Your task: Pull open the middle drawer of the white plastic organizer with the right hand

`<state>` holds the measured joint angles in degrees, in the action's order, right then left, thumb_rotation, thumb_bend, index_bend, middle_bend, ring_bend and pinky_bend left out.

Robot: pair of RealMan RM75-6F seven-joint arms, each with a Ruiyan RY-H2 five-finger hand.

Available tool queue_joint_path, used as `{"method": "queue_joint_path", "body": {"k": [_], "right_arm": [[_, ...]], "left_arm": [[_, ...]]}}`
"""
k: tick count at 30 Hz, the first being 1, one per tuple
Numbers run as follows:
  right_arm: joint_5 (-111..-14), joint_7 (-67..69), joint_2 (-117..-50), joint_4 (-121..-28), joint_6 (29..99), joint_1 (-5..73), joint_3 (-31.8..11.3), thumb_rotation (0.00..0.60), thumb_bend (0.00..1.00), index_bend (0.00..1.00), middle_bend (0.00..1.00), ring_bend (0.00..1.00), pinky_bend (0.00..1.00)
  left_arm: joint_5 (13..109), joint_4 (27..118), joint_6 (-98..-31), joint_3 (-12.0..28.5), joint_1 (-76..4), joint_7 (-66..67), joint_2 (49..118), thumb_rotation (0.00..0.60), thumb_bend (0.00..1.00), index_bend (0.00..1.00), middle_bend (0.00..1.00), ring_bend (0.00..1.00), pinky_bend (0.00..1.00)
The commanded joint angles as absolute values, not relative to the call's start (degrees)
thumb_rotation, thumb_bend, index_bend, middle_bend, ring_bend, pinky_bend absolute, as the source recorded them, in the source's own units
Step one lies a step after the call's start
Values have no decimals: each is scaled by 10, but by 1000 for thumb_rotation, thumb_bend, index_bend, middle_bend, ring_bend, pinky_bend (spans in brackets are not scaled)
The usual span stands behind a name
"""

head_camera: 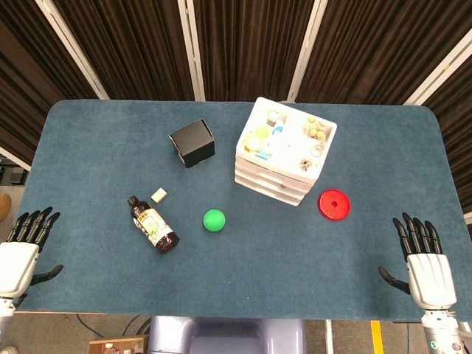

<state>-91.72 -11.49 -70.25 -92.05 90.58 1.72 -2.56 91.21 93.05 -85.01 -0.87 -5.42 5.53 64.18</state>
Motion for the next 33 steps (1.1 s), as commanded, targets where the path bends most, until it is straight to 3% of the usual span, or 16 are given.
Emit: {"method": "queue_joint_path", "body": {"k": [1,22,24,25,29,33], "right_arm": [[-917,-114,-702,-920,906,17,-25,600,216,0,0,0,22],[-910,-101,-695,-938,891,19,-21,600,215,0,0,0,31],[-917,-95,-693,-943,892,20,-19,600,215,0,39,41,119],[-923,-91,-692,-946,894,21,-19,600,216,0,125,127,236],[-939,-67,-693,-971,894,27,-16,600,302,0,592,645,775],[-916,-22,-685,-1036,843,44,-9,600,522,0,795,826,932]], "left_arm": [[912,931,-849,-9,-55,56,642,600,8,0,0,0,0],[912,932,-844,-9,-58,56,643,600,9,0,0,0,0],[912,933,-844,-9,-58,57,643,600,9,0,0,0,0],[913,933,-845,-9,-58,57,643,600,9,0,0,0,0],[913,934,-845,-10,-58,58,644,600,8,0,0,0,0],[912,936,-847,-9,-57,53,643,600,8,0,0,0,0]]}}
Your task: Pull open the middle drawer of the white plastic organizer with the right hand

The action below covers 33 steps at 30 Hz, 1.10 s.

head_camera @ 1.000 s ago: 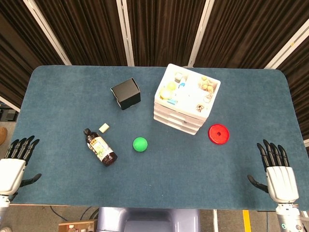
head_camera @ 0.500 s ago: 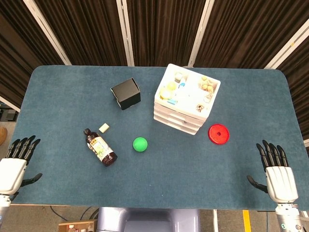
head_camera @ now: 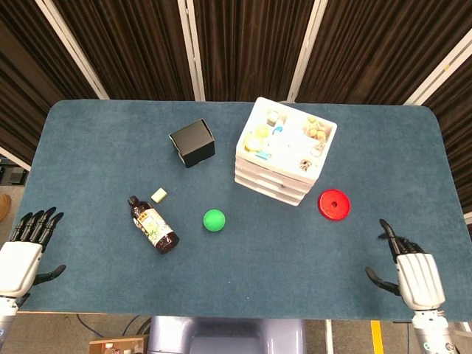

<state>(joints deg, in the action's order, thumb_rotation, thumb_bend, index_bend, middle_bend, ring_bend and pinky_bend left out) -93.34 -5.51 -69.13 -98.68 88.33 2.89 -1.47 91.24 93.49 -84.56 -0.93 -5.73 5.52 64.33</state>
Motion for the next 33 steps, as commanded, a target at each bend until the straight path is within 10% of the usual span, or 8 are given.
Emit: {"method": "queue_joint_path", "body": {"k": [1,17,33], "right_arm": [[-908,-18,-683,-1054,825,51,-9,600,570,0,827,853,950],[-572,-85,-838,-1164,605,217,-132,600,678,0,870,892,971],[-341,-75,-993,-1045,581,360,-252,600,677,0,870,891,971]], "left_arm": [[912,936,-847,-9,-57,51,642,600,9,0,0,0,0],[906,945,-840,-10,-58,19,631,600,8,0,0,0,1],[890,949,-820,-9,-64,-12,620,600,9,0,0,0,0]]}}
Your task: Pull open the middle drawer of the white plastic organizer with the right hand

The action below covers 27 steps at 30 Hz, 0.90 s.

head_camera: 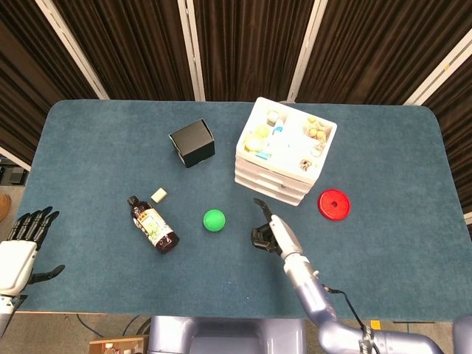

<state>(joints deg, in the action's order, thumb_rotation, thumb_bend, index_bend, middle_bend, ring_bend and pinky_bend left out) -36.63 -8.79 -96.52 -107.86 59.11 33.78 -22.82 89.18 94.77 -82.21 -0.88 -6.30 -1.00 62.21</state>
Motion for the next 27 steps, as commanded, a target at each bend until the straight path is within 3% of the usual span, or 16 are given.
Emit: {"method": "queue_joint_path", "body": {"k": [1,17,27], "right_arm": [[-333,-72,-998,-1037,579,365,-256,600,677,0,870,890,971],[-250,-9,-1034,-949,549,402,-302,600,676,0,868,887,971],[-246,42,-1059,-921,565,403,-326,600,676,0,860,880,970]], "left_arm": [[890,950,-820,-9,-64,-13,620,600,7,0,0,0,1],[887,956,-817,-11,-63,-22,615,600,8,0,0,0,0],[884,957,-813,-11,-64,-29,613,600,8,0,0,0,0]]}}
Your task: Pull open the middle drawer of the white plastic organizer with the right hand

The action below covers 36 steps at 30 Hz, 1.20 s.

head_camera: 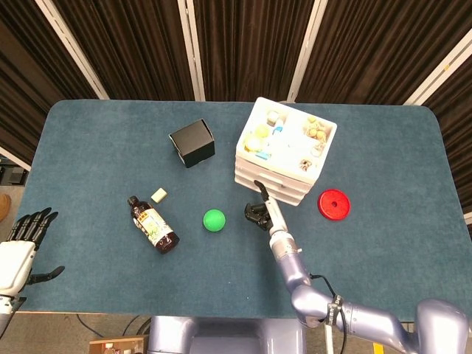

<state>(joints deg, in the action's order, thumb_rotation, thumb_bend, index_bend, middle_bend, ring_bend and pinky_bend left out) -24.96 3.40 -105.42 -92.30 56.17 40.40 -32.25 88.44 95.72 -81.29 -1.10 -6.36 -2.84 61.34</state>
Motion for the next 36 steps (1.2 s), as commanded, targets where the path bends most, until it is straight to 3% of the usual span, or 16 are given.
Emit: {"method": "queue_joint_path", "body": {"k": [1,22,36], "right_arm": [[-247,44,-1060,-920,566,402,-326,600,676,0,858,879,969],[-268,115,-1095,-913,591,375,-334,600,676,0,848,870,957],[-268,147,-1110,-881,571,381,-367,600,681,0,845,869,953]], "left_arm": [[885,957,-813,-11,-64,-29,613,600,9,0,0,0,0],[891,957,-815,-13,-64,-33,611,600,8,0,0,0,0],[887,959,-811,-13,-64,-36,610,600,9,0,0,0,0]]}}
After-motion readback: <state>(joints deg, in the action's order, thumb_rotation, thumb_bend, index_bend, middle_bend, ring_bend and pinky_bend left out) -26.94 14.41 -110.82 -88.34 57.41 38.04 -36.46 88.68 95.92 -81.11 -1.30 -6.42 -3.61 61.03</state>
